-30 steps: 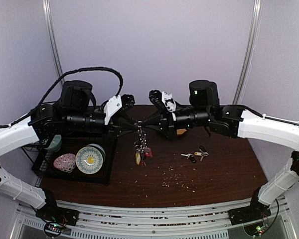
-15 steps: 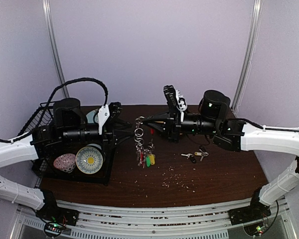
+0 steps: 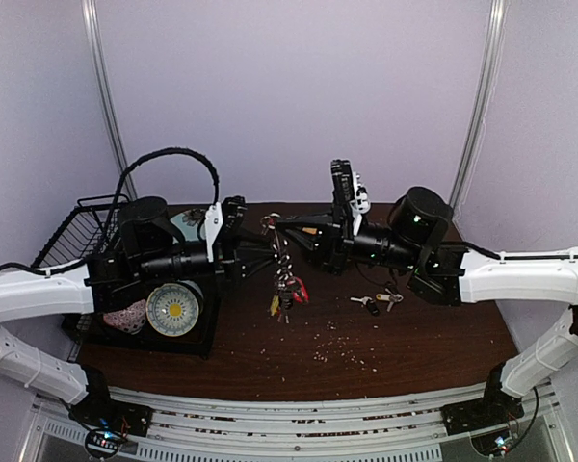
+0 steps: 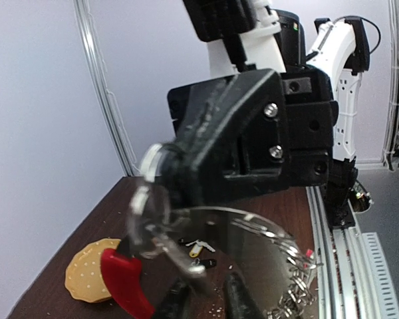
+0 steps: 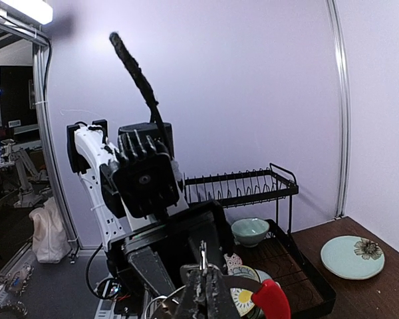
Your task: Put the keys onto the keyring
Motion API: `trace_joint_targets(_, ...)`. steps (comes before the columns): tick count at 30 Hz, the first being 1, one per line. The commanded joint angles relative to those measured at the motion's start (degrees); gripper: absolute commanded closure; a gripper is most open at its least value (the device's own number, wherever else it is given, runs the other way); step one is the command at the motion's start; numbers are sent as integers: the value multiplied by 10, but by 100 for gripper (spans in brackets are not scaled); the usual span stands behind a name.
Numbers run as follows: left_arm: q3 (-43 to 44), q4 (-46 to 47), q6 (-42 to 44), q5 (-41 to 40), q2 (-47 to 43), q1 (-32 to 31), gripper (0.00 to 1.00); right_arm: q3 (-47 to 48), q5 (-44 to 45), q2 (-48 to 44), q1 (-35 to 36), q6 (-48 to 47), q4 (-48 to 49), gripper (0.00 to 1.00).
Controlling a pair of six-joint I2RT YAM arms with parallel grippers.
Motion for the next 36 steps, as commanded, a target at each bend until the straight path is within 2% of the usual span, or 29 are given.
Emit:
trace_joint_targets(1, 0, 56, -14, 14, 12, -15, 88, -22, 61, 10, 6, 42, 123, 100)
trace_joint_targets(7, -21, 99, -34, -2, 11, -16, 93, -42, 82, 27, 9, 80, 195, 100)
trace_joint_targets(11, -24, 52, -32, 3, -7, -16, 89, -54, 95, 21, 10, 72, 193, 100)
trace_joint_targets(16, -29, -67, 4, -63, -64, -12, 80, -63, 93, -5, 10, 47, 153, 100)
trace_joint_targets(19, -41, -88, 4, -97, -98, -3, 69, -65, 92, -18, 10, 43, 136, 100)
trace_joint_targets(21, -47, -69, 1, -103, -112, -3, 63, -67, 89, -22, 11, 43, 133, 100)
trace_joint_targets(26, -53, 14, 6, -108, -85, -3, 57, -63, 79, -18, 11, 52, 135, 100)
trace_joint_targets(30, -38, 75, 13, -140, -65, -3, 66, -63, 78, -19, 11, 52, 133, 100)
trace_joint_targets(33, -20, 75, 25, -94, -39, -7, 67, -61, 81, -19, 11, 50, 132, 100)
trace_joint_targets(36, -16, 61, 47, -43, -22, -14, 60, -57, 85, -19, 12, 45, 127, 100)
